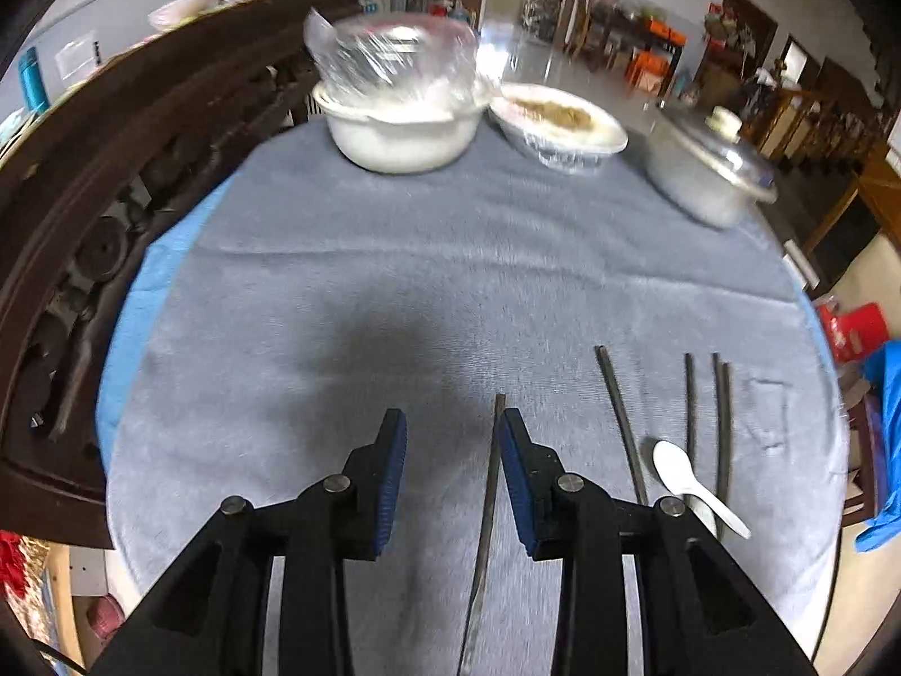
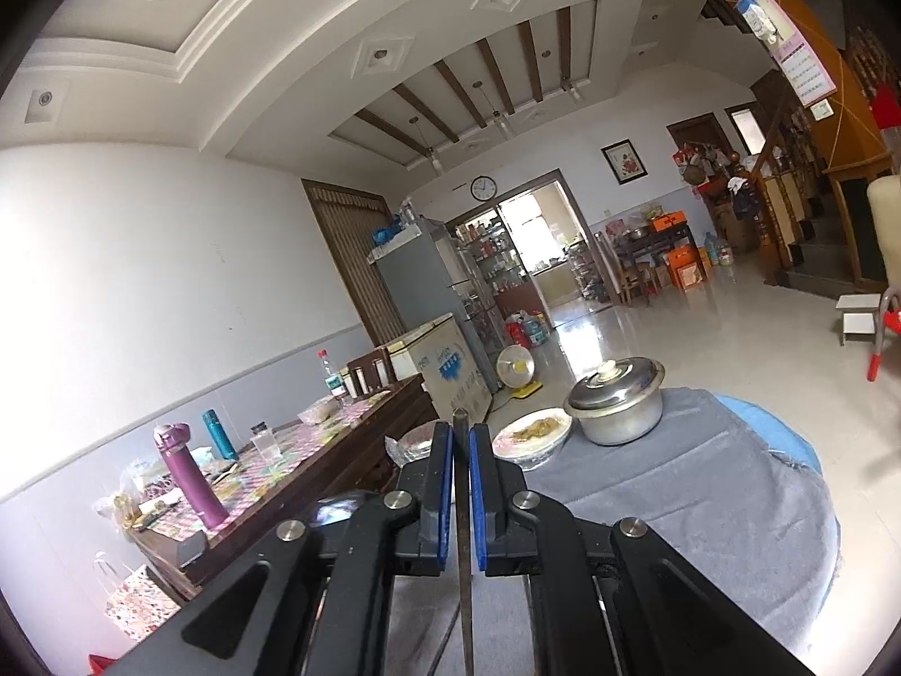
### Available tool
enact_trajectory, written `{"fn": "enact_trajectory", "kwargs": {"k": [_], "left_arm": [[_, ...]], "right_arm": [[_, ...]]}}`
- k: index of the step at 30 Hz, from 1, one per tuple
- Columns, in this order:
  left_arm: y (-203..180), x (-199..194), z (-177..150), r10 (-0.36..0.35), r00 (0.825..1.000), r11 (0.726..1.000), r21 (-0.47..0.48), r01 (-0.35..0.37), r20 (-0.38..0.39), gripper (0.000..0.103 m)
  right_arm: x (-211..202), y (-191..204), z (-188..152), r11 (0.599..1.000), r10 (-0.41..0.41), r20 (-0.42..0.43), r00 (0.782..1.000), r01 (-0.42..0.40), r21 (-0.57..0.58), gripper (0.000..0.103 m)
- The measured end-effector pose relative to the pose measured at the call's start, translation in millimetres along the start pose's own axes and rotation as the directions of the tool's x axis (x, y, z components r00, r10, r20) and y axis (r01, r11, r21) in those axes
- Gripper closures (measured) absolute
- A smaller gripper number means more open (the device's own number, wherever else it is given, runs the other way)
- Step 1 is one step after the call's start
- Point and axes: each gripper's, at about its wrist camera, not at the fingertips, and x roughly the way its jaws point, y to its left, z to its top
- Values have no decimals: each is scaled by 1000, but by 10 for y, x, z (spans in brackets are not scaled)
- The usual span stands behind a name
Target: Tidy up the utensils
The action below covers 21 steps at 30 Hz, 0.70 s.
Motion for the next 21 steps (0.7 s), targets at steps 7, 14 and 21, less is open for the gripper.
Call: {"fn": "enact_trajectory", "kwargs": {"k": [7, 14, 21], "left_arm": [[-228, 436, -8, 63, 991, 998, 32, -59, -115, 69], [-225, 664, -80, 60, 983, 998, 2, -60, -175, 69], [-264, 713, -105, 41, 985, 999, 5, -41, -170, 69]], "right_arm": [[-35, 2, -56, 999, 45, -91, 995, -47, -20, 96], [180, -11, -457, 998, 18, -234, 972, -31, -53, 96], [362, -88, -707, 998, 4, -320, 947, -22, -53, 94]]}}
